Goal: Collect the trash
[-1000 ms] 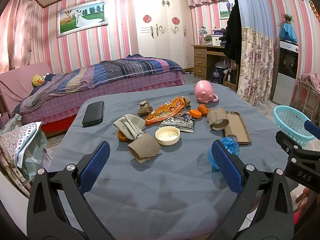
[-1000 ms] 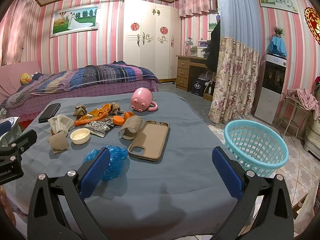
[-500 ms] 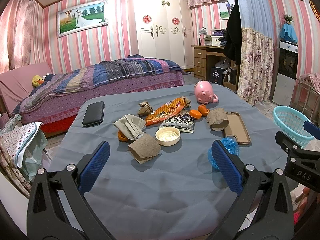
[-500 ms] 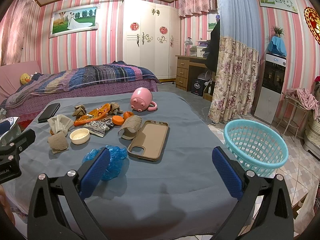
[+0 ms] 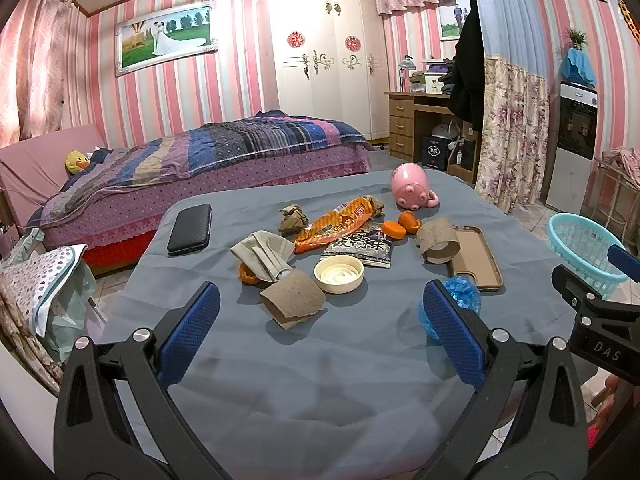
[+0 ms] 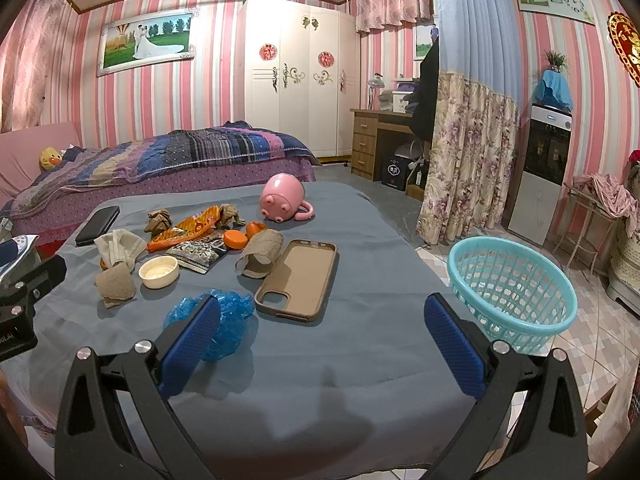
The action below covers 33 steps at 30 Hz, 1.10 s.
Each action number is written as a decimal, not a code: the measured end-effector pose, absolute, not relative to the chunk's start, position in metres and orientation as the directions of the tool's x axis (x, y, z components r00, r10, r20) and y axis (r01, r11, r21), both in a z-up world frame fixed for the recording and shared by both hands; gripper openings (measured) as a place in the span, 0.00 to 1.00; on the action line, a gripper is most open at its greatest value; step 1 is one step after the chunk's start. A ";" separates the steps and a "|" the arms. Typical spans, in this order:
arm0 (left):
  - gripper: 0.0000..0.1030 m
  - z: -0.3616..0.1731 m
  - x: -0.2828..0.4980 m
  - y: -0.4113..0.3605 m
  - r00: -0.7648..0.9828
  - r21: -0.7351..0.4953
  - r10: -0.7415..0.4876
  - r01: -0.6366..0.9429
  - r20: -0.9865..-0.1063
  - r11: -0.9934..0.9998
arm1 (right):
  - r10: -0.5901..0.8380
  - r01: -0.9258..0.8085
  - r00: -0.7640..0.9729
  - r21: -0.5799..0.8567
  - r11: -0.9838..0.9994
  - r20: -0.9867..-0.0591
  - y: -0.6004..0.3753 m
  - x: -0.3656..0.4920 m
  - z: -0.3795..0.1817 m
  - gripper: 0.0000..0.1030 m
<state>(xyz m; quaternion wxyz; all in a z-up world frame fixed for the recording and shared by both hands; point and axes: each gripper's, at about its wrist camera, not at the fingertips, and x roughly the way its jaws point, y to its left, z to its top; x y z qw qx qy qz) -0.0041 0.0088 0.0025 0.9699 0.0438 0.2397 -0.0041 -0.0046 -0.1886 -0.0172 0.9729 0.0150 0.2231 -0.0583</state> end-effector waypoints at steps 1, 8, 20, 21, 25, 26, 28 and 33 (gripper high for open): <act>0.95 0.003 -0.004 0.009 0.885 0.083 0.012 0.030 -0.465 0.996 | -0.107 0.120 0.894 0.003 0.993 -0.436 -0.188 -0.005 -0.017 0.97; 0.95 0.002 -0.005 0.009 0.885 0.081 0.013 0.029 -0.465 0.996 | -0.107 0.120 0.894 0.002 0.993 -0.435 -0.189 -0.004 -0.017 0.97; 0.95 0.002 -0.004 0.010 0.886 0.085 0.015 0.027 -0.463 0.996 | -0.107 0.121 0.893 0.003 0.993 -0.436 -0.189 -0.004 -0.017 0.97; 0.95 0.002 -0.004 0.010 0.886 0.085 0.016 0.027 -0.463 0.996 | -0.106 0.120 0.893 0.003 0.993 -0.437 -0.189 -0.004 -0.017 0.97; 0.95 0.003 -0.004 0.010 0.886 0.085 0.015 0.027 -0.463 0.996 | -0.107 0.120 0.893 0.003 0.993 -0.436 -0.189 -0.004 -0.017 0.97; 0.95 0.002 -0.004 0.010 0.887 0.085 0.015 0.027 -0.462 0.996 | -0.107 0.120 0.893 0.002 0.993 -0.437 -0.189 -0.004 -0.017 0.97; 0.95 0.003 -0.004 0.010 0.887 0.086 0.016 0.026 -0.461 0.996 | -0.107 0.120 0.893 0.003 0.993 -0.438 -0.190 -0.004 -0.017 0.97; 0.95 0.004 -0.004 0.013 0.886 0.083 0.018 0.023 -0.463 0.996 | -0.107 0.121 0.892 0.002 0.993 -0.438 -0.191 -0.005 -0.017 0.97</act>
